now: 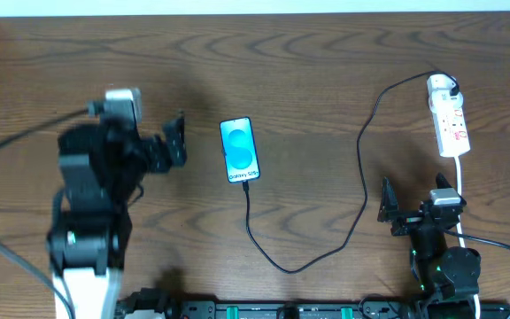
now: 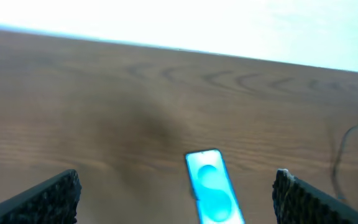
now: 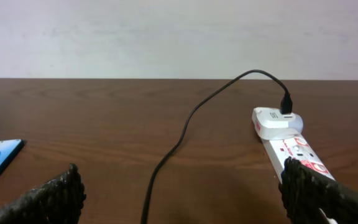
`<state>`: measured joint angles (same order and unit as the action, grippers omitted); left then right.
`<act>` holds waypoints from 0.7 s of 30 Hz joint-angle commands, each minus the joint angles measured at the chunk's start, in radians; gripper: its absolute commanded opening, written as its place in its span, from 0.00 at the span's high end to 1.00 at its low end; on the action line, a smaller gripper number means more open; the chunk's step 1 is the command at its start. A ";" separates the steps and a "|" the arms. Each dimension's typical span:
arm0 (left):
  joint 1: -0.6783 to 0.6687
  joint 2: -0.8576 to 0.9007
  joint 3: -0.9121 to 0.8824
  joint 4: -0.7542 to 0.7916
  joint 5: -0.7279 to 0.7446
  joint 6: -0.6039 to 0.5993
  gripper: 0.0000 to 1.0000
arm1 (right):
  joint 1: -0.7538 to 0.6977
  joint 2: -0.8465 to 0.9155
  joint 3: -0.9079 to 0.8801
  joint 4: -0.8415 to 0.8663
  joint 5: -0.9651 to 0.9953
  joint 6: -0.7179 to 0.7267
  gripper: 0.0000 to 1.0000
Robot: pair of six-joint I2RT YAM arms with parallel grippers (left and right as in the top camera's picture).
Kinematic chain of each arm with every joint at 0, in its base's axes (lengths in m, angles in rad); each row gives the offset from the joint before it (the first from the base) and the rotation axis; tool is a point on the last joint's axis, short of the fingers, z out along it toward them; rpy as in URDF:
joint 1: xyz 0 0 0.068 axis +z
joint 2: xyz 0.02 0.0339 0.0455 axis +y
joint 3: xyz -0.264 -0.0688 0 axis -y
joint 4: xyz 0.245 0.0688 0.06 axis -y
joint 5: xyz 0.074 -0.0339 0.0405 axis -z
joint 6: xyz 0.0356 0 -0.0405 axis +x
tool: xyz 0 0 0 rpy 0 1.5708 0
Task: Plug charger to phone and switch on socket
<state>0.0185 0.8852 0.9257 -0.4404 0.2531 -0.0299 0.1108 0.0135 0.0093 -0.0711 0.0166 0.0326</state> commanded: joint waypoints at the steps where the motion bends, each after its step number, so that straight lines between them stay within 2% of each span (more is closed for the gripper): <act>1: -0.002 -0.117 -0.136 0.060 -0.026 0.154 0.02 | 0.002 -0.008 -0.004 -0.002 0.007 -0.004 0.01; 12: -0.002 -0.435 -0.555 0.398 -0.027 0.169 0.02 | 0.002 -0.008 -0.004 -0.002 0.007 -0.004 0.01; 21: -0.002 -0.620 -0.791 0.580 -0.042 0.169 0.02 | 0.002 -0.008 -0.004 -0.002 0.007 -0.005 0.01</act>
<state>0.0185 0.3153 0.1768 0.1093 0.2291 0.1253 0.1108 0.0124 0.0093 -0.0711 0.0166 0.0326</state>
